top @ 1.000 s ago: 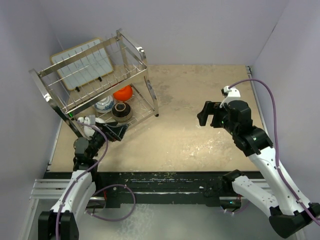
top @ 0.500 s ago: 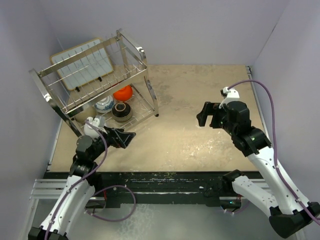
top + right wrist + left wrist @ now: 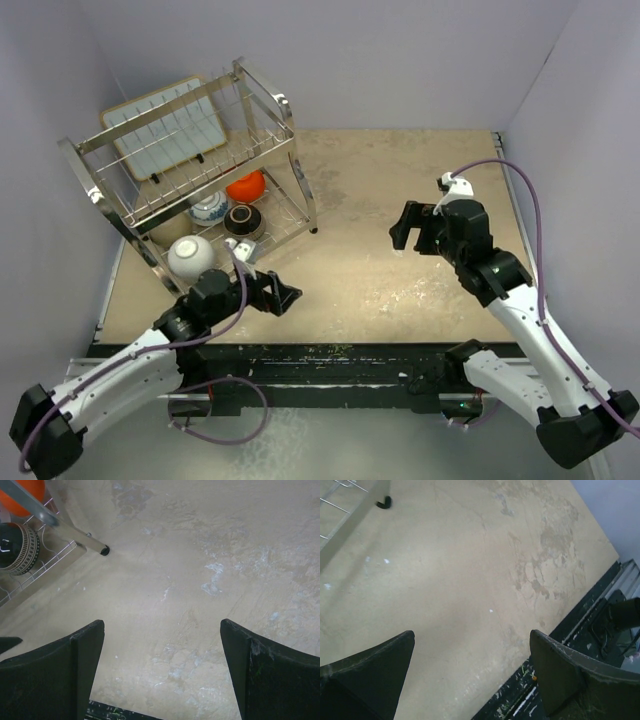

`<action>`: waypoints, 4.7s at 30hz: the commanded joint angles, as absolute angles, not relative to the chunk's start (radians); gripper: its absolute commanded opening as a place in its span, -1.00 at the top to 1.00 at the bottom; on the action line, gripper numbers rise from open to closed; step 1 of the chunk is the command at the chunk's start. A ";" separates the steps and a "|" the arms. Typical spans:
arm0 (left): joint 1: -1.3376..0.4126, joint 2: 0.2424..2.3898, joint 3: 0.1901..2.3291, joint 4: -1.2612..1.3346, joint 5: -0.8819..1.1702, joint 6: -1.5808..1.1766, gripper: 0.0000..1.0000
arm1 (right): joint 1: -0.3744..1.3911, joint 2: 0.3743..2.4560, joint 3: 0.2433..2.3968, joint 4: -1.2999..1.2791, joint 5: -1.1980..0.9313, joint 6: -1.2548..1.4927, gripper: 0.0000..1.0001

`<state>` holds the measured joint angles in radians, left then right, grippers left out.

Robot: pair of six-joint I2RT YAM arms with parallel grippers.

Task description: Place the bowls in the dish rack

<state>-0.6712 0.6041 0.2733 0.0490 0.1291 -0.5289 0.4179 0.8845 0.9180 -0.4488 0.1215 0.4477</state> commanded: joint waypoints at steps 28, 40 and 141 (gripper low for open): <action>-1.124 0.870 0.310 0.319 -0.307 -0.539 -0.98 | 0.414 0.805 0.890 -0.418 0.177 0.511 -0.98; -1.124 0.898 0.316 0.333 -0.307 -0.545 -0.98 | 0.414 0.819 0.868 -0.416 0.177 0.507 -0.98; -1.123 0.837 0.341 0.227 -0.368 -0.533 -0.98 | 0.414 0.793 0.822 -0.404 0.192 0.438 -0.99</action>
<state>-1.1202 0.8543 0.3111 0.2195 -0.3557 -0.5385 0.4179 0.7982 0.8261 -0.4419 0.1707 0.4534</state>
